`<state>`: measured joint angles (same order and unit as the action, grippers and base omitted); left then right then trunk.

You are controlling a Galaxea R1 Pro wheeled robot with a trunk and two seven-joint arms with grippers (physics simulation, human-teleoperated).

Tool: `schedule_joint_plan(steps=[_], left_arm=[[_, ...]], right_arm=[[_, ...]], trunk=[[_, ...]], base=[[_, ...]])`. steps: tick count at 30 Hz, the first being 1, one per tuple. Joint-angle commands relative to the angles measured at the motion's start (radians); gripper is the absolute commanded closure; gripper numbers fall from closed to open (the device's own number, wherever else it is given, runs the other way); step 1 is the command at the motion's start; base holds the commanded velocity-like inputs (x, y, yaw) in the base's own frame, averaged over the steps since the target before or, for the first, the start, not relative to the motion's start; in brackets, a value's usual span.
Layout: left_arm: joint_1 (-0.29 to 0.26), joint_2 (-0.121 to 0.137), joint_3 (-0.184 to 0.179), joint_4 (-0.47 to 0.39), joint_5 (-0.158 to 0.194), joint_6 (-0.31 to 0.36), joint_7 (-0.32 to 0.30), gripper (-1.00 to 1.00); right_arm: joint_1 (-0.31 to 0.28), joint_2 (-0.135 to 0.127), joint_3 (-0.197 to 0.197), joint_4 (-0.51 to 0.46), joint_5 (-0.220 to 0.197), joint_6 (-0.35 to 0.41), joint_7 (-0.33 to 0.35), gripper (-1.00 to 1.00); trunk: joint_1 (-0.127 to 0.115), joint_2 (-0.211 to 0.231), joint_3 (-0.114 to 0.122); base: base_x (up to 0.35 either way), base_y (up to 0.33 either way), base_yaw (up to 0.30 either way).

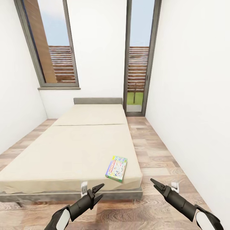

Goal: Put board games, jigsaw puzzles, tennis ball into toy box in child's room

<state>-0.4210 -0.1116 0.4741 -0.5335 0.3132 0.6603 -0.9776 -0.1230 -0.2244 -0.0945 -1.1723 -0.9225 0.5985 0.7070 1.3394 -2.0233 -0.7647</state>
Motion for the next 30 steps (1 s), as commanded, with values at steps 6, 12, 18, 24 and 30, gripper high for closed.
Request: schedule_joint_plan(steps=[6, 12, 18, 24, 30], left_arm=[[-0.001, -0.008, 0.003, 0.000, -0.003, 0.007, -0.002, -1.00], [-0.001, -0.011, 0.002, 0.000, -0.003, 0.008, -0.001, -1.00], [-0.001, -0.011, 0.002, 0.000, -0.003, 0.010, -0.001, -1.00], [-0.001, -0.012, 0.001, 0.000, -0.003, 0.012, -0.002, -1.00], [-0.001, -0.015, -0.001, 0.000, -0.004, 0.014, -0.002, -1.00]], right_arm=[[-0.001, 0.000, -0.001, 0.000, -0.007, 0.007, 0.000, -1.00], [-0.001, -0.001, -0.002, 0.000, -0.008, 0.007, 0.001, -1.00], [-0.001, -0.001, -0.002, 0.001, -0.008, 0.007, 0.002, -1.00], [-0.001, -0.001, -0.001, 0.005, -0.009, 0.007, 0.001, -1.00], [-0.001, 0.000, 0.000, 0.006, -0.004, 0.005, 0.001, -1.00]], trunk=[[0.023, -0.043, -0.020], [0.023, -0.043, -0.020], [0.023, -0.043, -0.020], [0.023, -0.043, -0.020], [0.023, -0.043, -0.020]], base=[[0.000, 0.000, 0.000], [0.000, 0.000, 0.000], [0.000, 0.000, 0.000], [0.000, 0.000, 0.000], [0.000, -0.080, 0.000]])
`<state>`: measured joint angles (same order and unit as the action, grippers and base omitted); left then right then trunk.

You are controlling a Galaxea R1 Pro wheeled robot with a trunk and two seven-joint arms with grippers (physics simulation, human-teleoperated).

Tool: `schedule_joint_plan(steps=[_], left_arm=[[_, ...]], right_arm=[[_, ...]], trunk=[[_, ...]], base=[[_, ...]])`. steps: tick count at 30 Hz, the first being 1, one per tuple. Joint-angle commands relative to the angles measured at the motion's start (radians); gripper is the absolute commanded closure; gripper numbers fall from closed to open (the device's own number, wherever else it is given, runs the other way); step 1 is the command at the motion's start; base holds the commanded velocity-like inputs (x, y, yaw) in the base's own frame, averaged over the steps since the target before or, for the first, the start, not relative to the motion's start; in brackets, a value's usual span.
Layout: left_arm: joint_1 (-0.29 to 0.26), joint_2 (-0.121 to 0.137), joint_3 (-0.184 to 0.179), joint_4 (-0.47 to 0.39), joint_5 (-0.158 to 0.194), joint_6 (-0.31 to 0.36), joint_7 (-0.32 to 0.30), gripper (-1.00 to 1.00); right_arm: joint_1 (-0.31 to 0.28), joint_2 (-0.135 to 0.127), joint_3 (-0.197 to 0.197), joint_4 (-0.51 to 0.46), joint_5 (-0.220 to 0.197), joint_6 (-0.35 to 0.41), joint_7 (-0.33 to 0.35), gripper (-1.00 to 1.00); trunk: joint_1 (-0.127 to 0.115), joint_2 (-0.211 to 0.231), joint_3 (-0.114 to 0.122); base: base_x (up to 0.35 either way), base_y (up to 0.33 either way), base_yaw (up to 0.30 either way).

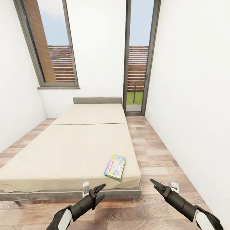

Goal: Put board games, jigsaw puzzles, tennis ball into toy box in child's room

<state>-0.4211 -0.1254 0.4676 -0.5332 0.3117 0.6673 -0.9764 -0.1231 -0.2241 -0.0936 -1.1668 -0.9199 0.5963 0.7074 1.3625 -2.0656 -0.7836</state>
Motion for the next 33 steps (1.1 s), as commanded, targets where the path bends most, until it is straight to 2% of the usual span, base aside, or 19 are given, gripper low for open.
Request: schedule_joint_plan(steps=[1, 15, 23, 33], left_arm=[[-0.001, -0.001, 0.006, -0.001, -0.002, 0.007, -0.003, -1.00], [-0.001, -0.001, 0.006, -0.001, -0.002, 0.006, -0.007, -1.00], [-0.001, 0.000, 0.006, -0.001, -0.002, 0.006, -0.007, -1.00], [-0.001, -0.002, 0.006, -0.001, -0.002, 0.008, -0.007, -1.00]], right_arm=[[-0.001, 0.000, 0.000, 0.001, -0.006, 0.007, 0.000, -1.00], [-0.001, 0.000, 0.001, 0.001, -0.006, 0.008, 0.004, -1.00], [-0.001, 0.000, -0.001, 0.001, -0.008, 0.007, 0.010, -1.00], [-0.001, 0.000, -0.001, 0.001, -0.006, 0.007, 0.013, -1.00]], trunk=[[0.000, 0.000, -0.001], [0.000, 0.000, -0.001], [0.000, 0.000, -0.001], [0.000, 0.000, -0.001]], base=[[0.006, -0.210, 0.000], [0.009, -0.077, 0.000], [0.000, -0.168, 0.000], [0.000, -0.023, 0.000]])
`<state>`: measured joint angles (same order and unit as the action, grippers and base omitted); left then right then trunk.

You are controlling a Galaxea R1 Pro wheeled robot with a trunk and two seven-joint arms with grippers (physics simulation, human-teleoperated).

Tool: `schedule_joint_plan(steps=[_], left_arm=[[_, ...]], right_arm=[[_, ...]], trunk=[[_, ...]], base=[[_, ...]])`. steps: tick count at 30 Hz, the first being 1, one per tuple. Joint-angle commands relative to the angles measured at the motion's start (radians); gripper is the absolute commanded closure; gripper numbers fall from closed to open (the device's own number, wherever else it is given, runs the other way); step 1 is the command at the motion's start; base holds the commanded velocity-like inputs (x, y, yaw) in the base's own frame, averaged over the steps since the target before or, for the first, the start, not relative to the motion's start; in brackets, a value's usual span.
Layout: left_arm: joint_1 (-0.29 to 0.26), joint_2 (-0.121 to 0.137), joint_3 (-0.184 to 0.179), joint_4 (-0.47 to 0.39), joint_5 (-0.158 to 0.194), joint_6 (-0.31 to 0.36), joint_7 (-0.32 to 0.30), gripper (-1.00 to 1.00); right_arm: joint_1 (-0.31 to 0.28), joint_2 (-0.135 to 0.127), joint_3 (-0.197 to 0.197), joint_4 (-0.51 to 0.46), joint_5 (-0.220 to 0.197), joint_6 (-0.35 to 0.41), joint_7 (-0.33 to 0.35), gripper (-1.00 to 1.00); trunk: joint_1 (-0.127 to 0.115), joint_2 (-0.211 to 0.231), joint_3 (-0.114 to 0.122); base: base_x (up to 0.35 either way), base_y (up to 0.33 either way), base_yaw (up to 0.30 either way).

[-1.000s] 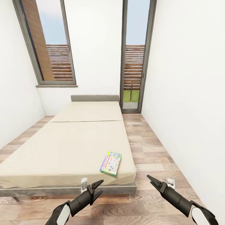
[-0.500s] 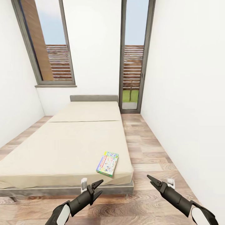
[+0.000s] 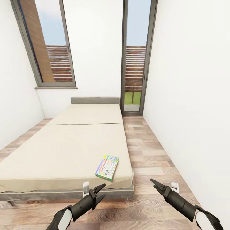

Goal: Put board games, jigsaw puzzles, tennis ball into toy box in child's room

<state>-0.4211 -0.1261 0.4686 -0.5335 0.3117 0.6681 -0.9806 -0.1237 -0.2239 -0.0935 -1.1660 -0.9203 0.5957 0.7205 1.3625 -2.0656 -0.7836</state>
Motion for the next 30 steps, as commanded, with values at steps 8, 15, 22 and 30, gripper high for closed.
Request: schedule_joint_plan(steps=[8, 15, 22, 30], left_arm=[[-0.001, -0.001, 0.005, 0.000, -0.001, 0.008, -0.003, -1.00], [-0.001, 0.001, 0.005, 0.000, 0.000, 0.008, -0.003, -1.00], [-0.001, 0.003, 0.005, -0.001, 0.000, 0.007, 0.001, -1.00], [-0.001, -0.001, 0.007, -0.010, 0.000, -0.001, 0.034, -1.00]], right_arm=[[0.000, 0.000, 0.001, 0.000, -0.005, 0.007, 0.000, -1.00], [0.000, 0.000, 0.003, 0.000, -0.005, 0.007, 0.000, -1.00], [0.000, 0.000, 0.003, 0.000, -0.005, 0.007, 0.001, -1.00], [0.000, -0.002, -0.001, 0.000, -0.007, 0.010, 0.001, -1.00]], trunk=[[0.023, -0.042, -0.020], [0.050, -0.091, -0.042], [0.077, -0.140, -0.064], [0.107, -0.196, -0.089]], base=[[0.000, -0.001, 0.000], [0.000, 0.000, 0.000], [0.000, 0.000, 0.000], [0.000, 0.000, 0.000]])
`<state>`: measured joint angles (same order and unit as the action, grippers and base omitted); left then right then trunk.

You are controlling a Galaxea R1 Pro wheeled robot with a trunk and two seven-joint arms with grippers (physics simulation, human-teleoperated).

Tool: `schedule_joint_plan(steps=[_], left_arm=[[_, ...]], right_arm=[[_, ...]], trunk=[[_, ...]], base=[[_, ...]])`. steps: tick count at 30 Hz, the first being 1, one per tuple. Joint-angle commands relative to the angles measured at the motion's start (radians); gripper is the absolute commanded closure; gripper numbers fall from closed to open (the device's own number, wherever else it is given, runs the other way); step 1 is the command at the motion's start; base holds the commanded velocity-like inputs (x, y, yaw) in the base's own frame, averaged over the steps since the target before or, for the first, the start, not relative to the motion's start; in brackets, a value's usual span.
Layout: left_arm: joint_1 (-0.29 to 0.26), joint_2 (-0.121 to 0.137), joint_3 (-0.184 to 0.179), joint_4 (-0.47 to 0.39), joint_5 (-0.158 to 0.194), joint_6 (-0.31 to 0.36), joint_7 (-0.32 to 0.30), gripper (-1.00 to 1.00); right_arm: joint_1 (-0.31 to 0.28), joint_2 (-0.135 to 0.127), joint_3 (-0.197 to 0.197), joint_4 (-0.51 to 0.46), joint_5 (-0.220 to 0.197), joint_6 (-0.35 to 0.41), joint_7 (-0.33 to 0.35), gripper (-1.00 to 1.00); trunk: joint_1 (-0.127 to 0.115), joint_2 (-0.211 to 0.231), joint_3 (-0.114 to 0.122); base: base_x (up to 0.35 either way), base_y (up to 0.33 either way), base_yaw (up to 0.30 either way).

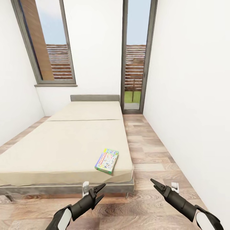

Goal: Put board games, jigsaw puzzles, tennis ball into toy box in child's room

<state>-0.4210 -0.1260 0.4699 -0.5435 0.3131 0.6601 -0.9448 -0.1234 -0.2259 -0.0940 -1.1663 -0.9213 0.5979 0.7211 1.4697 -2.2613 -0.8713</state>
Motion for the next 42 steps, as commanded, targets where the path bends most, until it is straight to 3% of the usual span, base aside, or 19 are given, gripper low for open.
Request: schedule_joint_plan(steps=[1, 6, 13, 22, 42], left_arm=[[-0.001, -0.001, 0.005, -0.001, -0.001, 0.006, 0.009, -1.00], [-0.004, -0.025, 0.005, -0.008, 0.000, -0.009, 0.097, -1.00], [-0.024, -0.044, 0.007, -0.017, 0.009, -0.068, 0.163, -1.00], [-0.029, -0.047, 0.007, -0.019, 0.030, -0.081, 0.178, -1.00], [-0.030, -0.046, 0.007, -0.023, 0.034, -0.082, 0.178, -1.00]], right_arm=[[-0.001, 0.000, -0.001, 0.000, -0.006, 0.007, 0.000, -1.00], [-0.001, 0.001, 0.001, -0.001, -0.004, 0.008, 0.000, -1.00], [-0.001, 0.000, 0.003, 0.000, -0.002, 0.008, 0.000, -1.00], [-0.001, 0.000, 0.000, 0.000, -0.002, 0.008, 0.001, -1.00], [-0.001, 0.000, -0.001, 0.000, -0.004, 0.008, 0.002, -1.00]], trunk=[[0.004, -0.008, -0.004], [0.023, -0.043, -0.020], [0.046, -0.085, -0.039], [0.046, -0.085, -0.039], [0.046, -0.085, -0.039]], base=[[0.000, 0.000, 0.000], [0.000, 0.000, 0.000], [0.000, 0.000, 0.000], [0.000, 0.000, 0.000], [0.052, -0.019, 0.000]])
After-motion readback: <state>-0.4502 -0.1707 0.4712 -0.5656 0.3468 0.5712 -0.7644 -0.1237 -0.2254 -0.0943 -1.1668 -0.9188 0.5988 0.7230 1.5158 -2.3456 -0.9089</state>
